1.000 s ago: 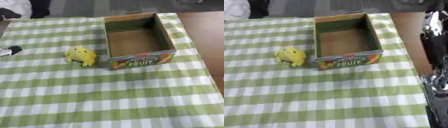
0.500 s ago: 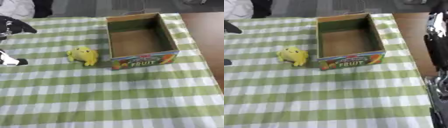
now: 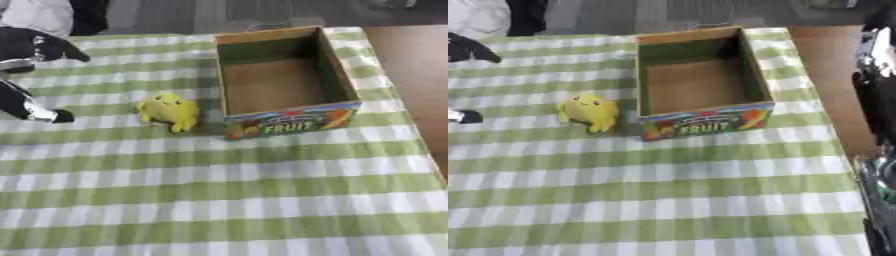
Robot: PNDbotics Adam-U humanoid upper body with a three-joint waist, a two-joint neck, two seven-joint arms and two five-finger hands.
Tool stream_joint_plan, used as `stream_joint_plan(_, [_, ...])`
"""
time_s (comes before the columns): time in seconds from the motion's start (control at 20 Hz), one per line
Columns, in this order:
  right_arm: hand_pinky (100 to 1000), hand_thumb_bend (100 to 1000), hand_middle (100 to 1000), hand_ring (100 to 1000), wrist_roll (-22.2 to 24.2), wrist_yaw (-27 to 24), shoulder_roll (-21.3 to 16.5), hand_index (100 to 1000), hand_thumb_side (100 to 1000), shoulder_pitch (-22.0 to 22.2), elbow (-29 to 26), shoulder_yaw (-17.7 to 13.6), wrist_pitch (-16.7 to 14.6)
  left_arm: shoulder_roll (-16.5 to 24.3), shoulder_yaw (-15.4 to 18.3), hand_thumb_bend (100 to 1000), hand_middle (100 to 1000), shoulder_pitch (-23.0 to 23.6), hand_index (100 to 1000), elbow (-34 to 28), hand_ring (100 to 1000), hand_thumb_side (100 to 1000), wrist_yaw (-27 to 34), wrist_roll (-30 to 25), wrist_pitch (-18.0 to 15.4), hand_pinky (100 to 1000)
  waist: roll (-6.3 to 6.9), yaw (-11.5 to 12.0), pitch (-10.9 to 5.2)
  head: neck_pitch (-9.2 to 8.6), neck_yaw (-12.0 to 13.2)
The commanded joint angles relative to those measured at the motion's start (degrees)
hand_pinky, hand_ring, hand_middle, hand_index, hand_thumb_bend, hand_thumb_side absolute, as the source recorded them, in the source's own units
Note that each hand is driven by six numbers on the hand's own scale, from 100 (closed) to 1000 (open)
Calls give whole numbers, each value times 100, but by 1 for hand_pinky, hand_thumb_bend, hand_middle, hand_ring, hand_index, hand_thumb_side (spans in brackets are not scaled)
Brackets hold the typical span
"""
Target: Pick up objects on the table and place them in the box.
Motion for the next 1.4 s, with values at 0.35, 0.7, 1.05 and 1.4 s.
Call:
stream_joint_plan(0.35, [783, 100, 555, 831, 38, -25, -102, 872, 590, -44, -110, 19, 1, -405, -109, 562, 815, -572, 982, 450, 861, 726, 23, -471, -132, 888, 53, -55, -82, -49, 59])
stream_joint_plan(0.7, [784, 100, 554, 832, 47, -32, -99, 872, 590, -48, -110, 27, 2, -739, -89, 516, 836, -832, 1000, 839, 873, 613, -197, -748, -23, 890, 82, -78, -45, -80, 53])
stream_joint_plan(1.05, [784, 100, 552, 832, 68, -46, -94, 872, 590, -56, -110, 41, 2, -855, -124, 499, 875, -1097, 997, 1021, 924, 599, -663, -1166, -49, 910, 85, -90, -36, -73, 96])
stream_joint_plan(1.4, [785, 100, 550, 832, 98, -55, -105, 871, 590, -66, -110, 56, -2, -924, -269, 542, 916, -1335, 1000, 1274, 965, 601, -1258, -1447, -197, 920, 111, -111, -44, -63, 140])
